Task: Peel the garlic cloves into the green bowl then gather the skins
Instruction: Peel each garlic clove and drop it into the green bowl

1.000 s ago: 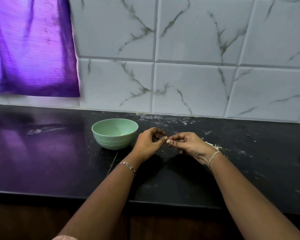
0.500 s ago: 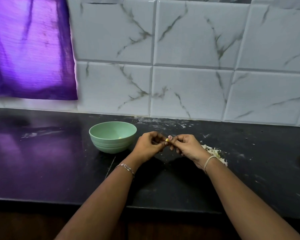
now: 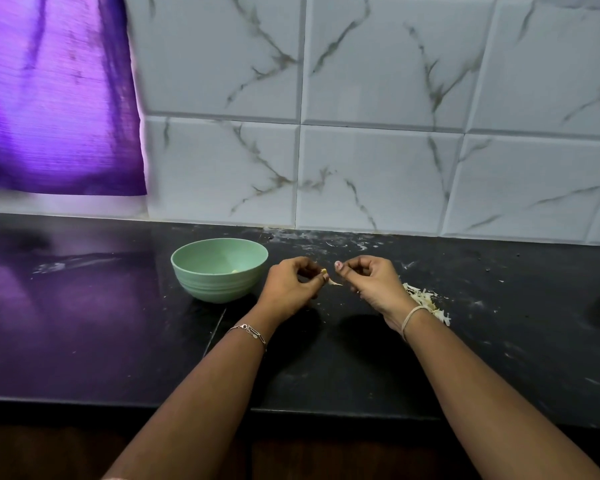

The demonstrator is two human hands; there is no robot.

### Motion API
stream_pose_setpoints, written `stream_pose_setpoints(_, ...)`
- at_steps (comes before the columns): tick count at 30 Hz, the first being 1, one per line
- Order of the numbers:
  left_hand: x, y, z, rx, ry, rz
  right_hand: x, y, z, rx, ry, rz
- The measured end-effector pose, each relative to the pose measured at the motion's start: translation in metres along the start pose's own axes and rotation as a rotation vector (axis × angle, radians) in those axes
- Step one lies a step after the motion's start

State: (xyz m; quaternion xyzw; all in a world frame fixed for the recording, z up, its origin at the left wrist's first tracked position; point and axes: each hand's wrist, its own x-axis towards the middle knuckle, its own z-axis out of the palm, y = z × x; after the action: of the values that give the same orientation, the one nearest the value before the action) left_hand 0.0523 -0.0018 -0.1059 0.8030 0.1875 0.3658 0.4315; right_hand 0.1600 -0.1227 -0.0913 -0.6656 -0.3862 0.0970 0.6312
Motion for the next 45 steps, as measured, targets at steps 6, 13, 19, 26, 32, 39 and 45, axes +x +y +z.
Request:
stream_pose_setpoints(6,-0.002,0.005,0.001,-0.064,-0.030,-0.017,-0.006,-0.004,0.003,-0.007,-0.079,0.044)
stream_pose_setpoints(13,-0.002,0.007,0.000,-0.110,-0.033,-0.022,-0.005,-0.004,0.002,0.035,-0.086,0.053)
stream_pose_setpoints(19,-0.003,0.008,0.000,-0.126,-0.044,-0.034,-0.004,-0.002,0.002,0.004,-0.110,0.010)
stream_pose_setpoints(26,-0.002,0.008,0.000,-0.250,-0.091,-0.143,0.006,0.009,0.006,-0.300,-0.031,-0.149)
stream_pose_setpoints(32,-0.002,0.010,-0.002,-0.361,-0.118,-0.210,0.004,0.009,0.010,-0.497,0.011,-0.257)
stream_pose_setpoints(39,-0.004,0.013,-0.008,-0.486,-0.178,-0.303,0.000,0.003,0.013,-0.717,0.049,-0.424)
stream_pose_setpoints(45,-0.004,0.012,-0.011,-0.592,-0.194,-0.371,0.002,0.005,0.012,-0.788,0.082,-0.434)
